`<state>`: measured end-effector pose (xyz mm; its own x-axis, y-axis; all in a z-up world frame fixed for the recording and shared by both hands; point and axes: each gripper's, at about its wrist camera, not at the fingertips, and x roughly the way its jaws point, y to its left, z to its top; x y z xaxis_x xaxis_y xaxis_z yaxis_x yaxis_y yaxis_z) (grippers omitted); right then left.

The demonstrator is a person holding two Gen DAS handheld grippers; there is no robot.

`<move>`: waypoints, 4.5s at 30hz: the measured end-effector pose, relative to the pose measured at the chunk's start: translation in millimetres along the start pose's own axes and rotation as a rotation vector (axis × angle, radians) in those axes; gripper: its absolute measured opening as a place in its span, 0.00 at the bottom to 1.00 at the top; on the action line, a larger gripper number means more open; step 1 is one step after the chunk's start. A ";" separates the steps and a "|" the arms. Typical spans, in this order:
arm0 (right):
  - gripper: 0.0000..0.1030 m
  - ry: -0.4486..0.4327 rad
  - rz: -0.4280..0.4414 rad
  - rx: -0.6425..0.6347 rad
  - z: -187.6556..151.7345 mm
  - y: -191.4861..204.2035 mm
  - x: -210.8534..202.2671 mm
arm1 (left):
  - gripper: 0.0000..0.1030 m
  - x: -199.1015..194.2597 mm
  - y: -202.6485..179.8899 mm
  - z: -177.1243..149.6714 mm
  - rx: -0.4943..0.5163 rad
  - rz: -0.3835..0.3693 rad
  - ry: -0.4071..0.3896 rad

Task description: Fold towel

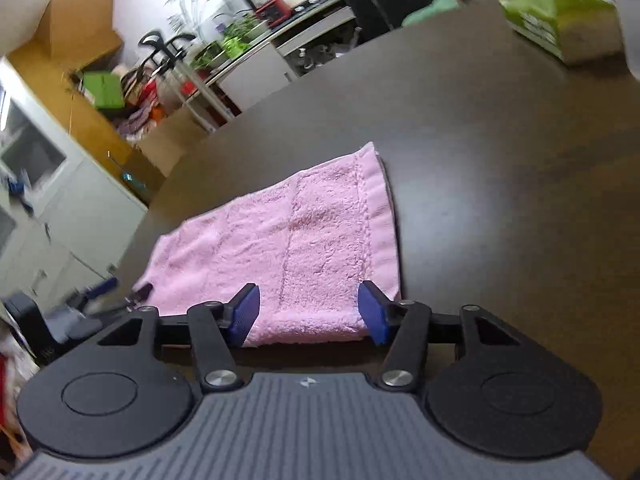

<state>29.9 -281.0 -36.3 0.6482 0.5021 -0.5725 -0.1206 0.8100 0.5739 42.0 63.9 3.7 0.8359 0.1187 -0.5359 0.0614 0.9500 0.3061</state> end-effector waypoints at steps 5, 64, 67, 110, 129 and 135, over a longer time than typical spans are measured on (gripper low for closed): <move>0.62 -0.036 -0.094 -0.066 3.2 -0.5 -7.7 | 0.86 -1.5 1.9 0.3 -0.007 0.005 0.004; 0.05 -0.033 -0.139 -0.120 43.9 2.0 10.7 | 0.94 2.6 18.6 -1.2 -0.177 -0.068 0.095; 0.05 -0.057 -0.135 -0.110 48.8 3.2 0.8 | 0.94 4.8 21.9 -2.4 -0.223 -0.143 0.107; 0.19 0.274 0.065 -0.496 -9.1 243.2 133.1 | 1.00 -25.9 71.1 -6.7 -0.256 0.118 0.001; 0.42 0.155 0.109 -0.504 -0.4 219.9 72.5 | 1.00 -13.9 52.7 -16.2 -0.157 0.079 0.080; 0.39 0.220 0.010 -0.529 -10.9 254.9 124.1 | 1.00 -9.8 59.6 -17.3 -0.179 0.086 0.110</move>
<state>71.4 -9.0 32.6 0.4800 0.5159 -0.7096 -0.5225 0.8178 0.2412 28.0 124.3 13.6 0.7685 0.2232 -0.5996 -0.1140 0.9699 0.2150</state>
